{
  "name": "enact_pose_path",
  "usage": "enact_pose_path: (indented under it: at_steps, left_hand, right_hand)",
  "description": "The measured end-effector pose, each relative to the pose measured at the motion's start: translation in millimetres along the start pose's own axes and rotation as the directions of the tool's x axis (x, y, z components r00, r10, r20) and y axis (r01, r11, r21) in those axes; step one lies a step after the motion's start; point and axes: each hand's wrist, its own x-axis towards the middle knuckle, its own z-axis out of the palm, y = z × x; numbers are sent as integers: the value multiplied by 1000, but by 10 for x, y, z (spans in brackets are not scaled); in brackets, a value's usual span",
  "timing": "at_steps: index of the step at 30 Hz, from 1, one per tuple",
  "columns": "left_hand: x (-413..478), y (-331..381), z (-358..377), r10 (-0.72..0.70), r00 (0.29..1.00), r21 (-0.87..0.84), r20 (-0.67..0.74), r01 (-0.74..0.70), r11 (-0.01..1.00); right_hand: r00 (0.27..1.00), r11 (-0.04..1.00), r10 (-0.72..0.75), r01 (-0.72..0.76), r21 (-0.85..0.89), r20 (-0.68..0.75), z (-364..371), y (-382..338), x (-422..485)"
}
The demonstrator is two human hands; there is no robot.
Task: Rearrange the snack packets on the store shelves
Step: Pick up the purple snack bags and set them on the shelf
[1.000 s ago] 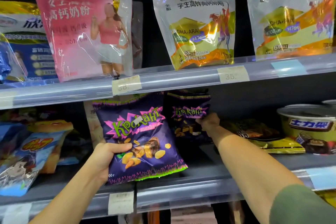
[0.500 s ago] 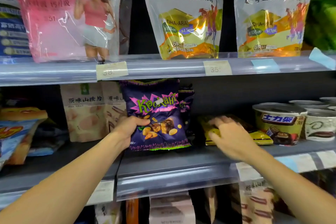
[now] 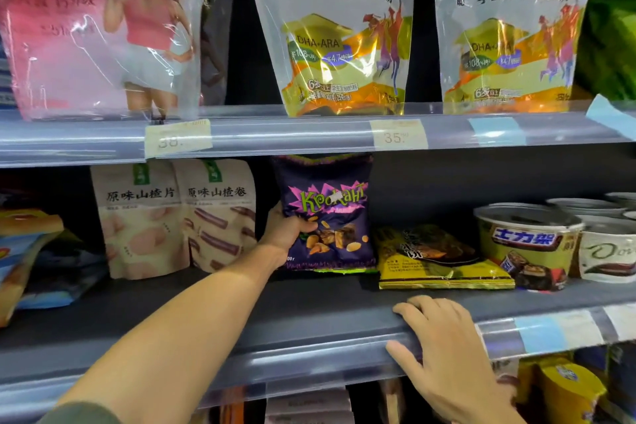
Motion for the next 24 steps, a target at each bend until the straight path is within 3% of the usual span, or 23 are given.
enact_pose_path:
  at_steps: [4, 7, 9, 11, 12, 13, 14, 15, 16, 17, 18, 20, 22, 24]
  left_hand:
    - [94, -258, 37, -82, 995, 116, -61, 88, 989]
    - [130, -288, 86, -62, 994, 276, -89, 84, 957]
    - [108, -284, 141, -26, 977, 401, -211, 110, 910]
    - [17, -264, 170, 102, 929, 557, -356, 123, 821]
    - [-41, -256, 171, 252, 900, 673, -355, 60, 737]
    - [-68, -270, 157, 441, 862, 788, -250, -83, 610]
    - [-87, -273, 142, 610, 792, 864, -22, -291, 410]
    - [-79, -299, 131, 693, 665, 863, 278, -489, 124]
    - [-72, -325, 118, 646, 525, 765, 554, -627, -146]
    - [-56, -353, 99, 512, 472, 663, 718, -686, -299]
    - [-48, -373, 92, 359, 515, 624, 779, -698, -352]
    - [22, -452, 77, 183, 642, 660, 745, -667, -345]
    - [79, -518, 67, 132, 696, 692, 705, -635, -343]
    - [117, -513, 65, 106, 706, 690, 700, -630, -357]
  right_hand:
    - [1000, 1000, -4, 3, -21, -13, 11, 3, 5]
    - [1000, 1000, -3, 2, -31, -27, 20, -1, 9]
    - [999, 999, -8, 7, -40, -32, 30, 4, 9]
    - [999, 999, -8, 6, -43, -42, 35, 3, 8]
    - [999, 999, -11, 9, -41, -47, 38, 1, 6]
    - [999, 999, -16, 14, -43, -51, 41, 0, 4]
    - [999, 999, -21, 18, -48, -51, 40, -1, 3]
    - [999, 998, -22, 20, -52, -47, 37, 1, 2]
    - [999, 999, -20, 17, -52, -42, 32, 0, 1]
    - [999, 999, -15, 13, -50, -36, 27, -1, 1]
    - [1000, 999, -11, 10, -53, -29, 23, -4, 0]
    - [1000, 998, -14, 12, -57, -25, 23, -7, -4]
    - [999, 999, -18, 17, -47, -37, 17, -10, -3]
    - [999, 999, -19, 17, -41, -48, 8, -17, -5]
